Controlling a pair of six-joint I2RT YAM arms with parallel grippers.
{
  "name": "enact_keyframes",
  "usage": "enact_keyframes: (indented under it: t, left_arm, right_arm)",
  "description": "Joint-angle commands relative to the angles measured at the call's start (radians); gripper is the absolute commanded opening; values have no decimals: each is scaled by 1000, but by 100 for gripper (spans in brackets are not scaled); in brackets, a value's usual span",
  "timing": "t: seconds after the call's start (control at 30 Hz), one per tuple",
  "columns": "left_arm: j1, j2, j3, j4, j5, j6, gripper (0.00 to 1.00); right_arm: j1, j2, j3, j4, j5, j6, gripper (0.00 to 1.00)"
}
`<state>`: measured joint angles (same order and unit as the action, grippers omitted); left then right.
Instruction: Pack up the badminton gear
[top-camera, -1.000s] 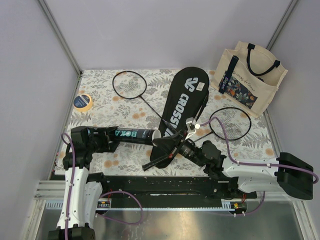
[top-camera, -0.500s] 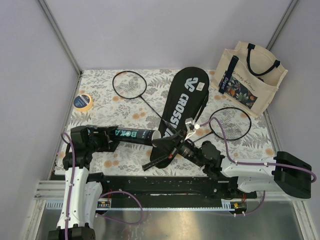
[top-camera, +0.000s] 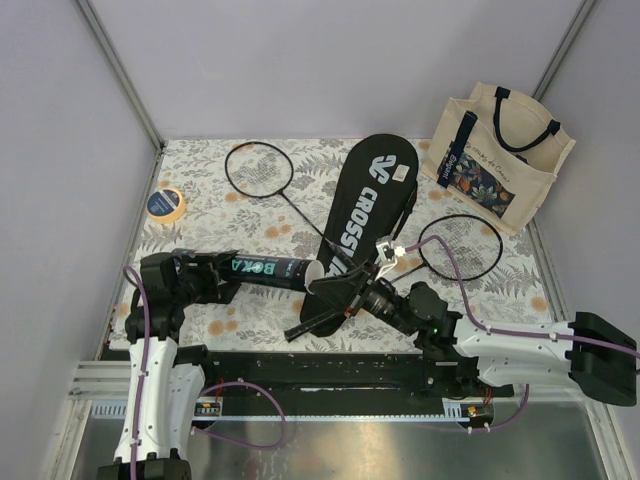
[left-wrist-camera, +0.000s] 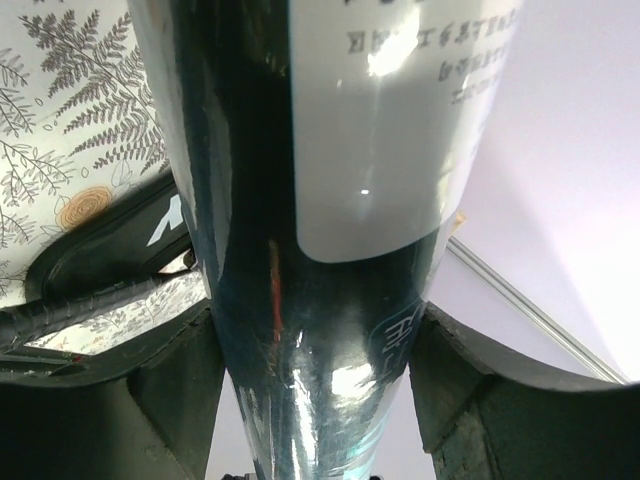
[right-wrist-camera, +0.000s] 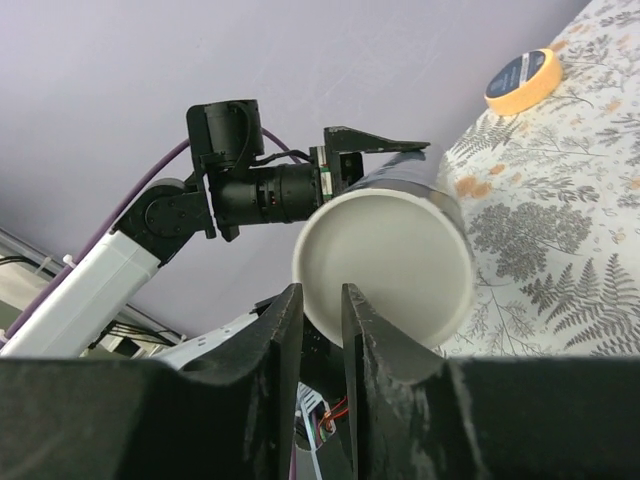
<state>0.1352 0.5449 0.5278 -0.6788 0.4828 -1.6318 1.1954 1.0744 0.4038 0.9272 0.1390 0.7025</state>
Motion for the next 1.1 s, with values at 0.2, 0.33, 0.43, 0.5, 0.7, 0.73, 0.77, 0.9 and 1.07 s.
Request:
enact_keyframes:
  t: [0.2,0.33,0.43,0.5,0.7,0.73,0.77,0.9,1.07]
  left_arm:
    - [-3,-28,24,81,68,-22,25]
    - [-3,-30,29,79,68,-20,25]
    - [-3,-30,31,79,65,-20,25]
    - [-5,-33,35,81,63,-16,25]
    - [-12,-33,38,81,74,-16,25]
    - [-11,-33,40,88,76,-14,25]
    - [-11,-30,41,96,79,-14,24]
    - [-13,-22,58,114,83,-2,25]
    - [-25,-20,84,119,71,18,25]
  right_arm:
    - [10,-149,62,-255,105,0,29]
    - [10,-123,95,-297,114,-14,26]
    - [10,-64,127,-294,97,-15,25]
    - [10,-16,150,-289,79,-8,24]
    - [12,105,175,-263,71,41,23]
    - [10,114,173,-258,73,51,24]
    - [10,122,170,-257,74,61,24]
    - [10,139,162,-271,73,104,24]
    - [10,167,156,-298,77,141,24]
